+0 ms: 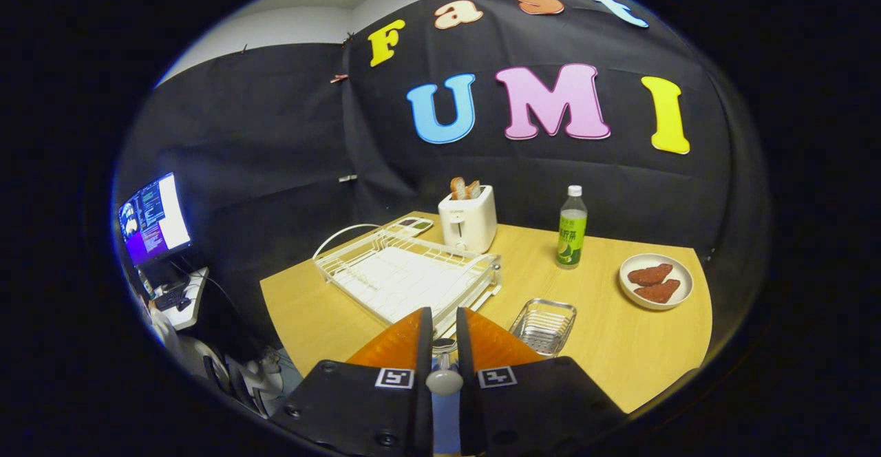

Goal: Take the plate from the dish rack, then take the spoon from the basket and place it into the plate.

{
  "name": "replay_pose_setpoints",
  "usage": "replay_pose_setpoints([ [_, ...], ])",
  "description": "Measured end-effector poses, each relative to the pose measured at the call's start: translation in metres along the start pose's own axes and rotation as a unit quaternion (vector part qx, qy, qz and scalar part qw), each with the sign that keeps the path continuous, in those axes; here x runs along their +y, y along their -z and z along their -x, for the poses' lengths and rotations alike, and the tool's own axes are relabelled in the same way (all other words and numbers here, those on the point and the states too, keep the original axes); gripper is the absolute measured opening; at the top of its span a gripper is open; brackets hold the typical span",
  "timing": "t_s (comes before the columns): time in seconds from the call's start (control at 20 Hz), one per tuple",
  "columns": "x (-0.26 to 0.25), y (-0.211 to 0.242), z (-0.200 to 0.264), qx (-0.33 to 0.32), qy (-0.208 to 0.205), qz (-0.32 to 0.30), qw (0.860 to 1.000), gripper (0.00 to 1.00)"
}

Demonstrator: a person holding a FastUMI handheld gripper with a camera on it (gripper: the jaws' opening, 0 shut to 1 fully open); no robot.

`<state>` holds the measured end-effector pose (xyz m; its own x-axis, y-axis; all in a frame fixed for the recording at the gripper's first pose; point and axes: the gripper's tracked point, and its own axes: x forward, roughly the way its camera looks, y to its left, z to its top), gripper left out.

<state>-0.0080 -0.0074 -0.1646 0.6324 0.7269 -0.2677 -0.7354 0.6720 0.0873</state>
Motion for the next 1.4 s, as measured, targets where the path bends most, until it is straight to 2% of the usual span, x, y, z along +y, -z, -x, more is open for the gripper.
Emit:
replay_pose_setpoints([
  [0.2,0.014,0.043,-0.016,0.037,-0.023,0.003,0.999,0.19],
  [0.5,0.014,0.082,-0.033,0.072,-0.021,0.0,0.997,0.19],
  [0.85,0.015,0.087,-0.027,0.082,-0.023,-0.001,0.996,0.2],
  [1.05,0.014,0.089,-0.028,0.096,-0.028,-0.023,0.995,0.22],
  [1.25,0.005,0.072,-0.018,0.089,-0.019,-0.043,0.995,0.97],
  [1.4,-0.008,0.052,-0.015,0.076,0.003,-0.048,0.996,0.98],
])
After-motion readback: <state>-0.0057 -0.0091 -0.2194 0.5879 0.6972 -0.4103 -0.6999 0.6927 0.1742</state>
